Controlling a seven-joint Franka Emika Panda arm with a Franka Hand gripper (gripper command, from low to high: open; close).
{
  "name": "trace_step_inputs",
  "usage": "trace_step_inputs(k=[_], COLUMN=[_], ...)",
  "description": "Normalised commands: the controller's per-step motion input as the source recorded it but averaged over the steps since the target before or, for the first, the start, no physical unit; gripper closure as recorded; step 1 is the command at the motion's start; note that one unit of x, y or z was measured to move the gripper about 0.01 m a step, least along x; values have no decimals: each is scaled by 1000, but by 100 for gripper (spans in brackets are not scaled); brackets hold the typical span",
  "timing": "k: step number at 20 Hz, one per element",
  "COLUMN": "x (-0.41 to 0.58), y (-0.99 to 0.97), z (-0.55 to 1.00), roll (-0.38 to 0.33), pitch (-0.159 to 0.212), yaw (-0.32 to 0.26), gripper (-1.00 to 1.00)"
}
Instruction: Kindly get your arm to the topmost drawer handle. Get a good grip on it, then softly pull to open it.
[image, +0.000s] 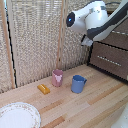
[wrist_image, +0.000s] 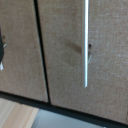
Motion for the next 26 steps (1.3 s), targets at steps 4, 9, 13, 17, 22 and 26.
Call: trace_step_inputs(k=[4, 9, 13, 17, 22, 26], x=[-12, -45, -134, -119, -5, -94], y=[-623, -686, -655, -606, -364, -411], z=[-4, 3, 99, 35, -14, -2], roll=[-122, -67, -65, -46, -31, 10], pitch=[37, 60, 91, 109, 83, 1], yaw=[137, 133, 122, 133, 141, 101], gripper=[-100, -100, -100, -100, 100, 100])
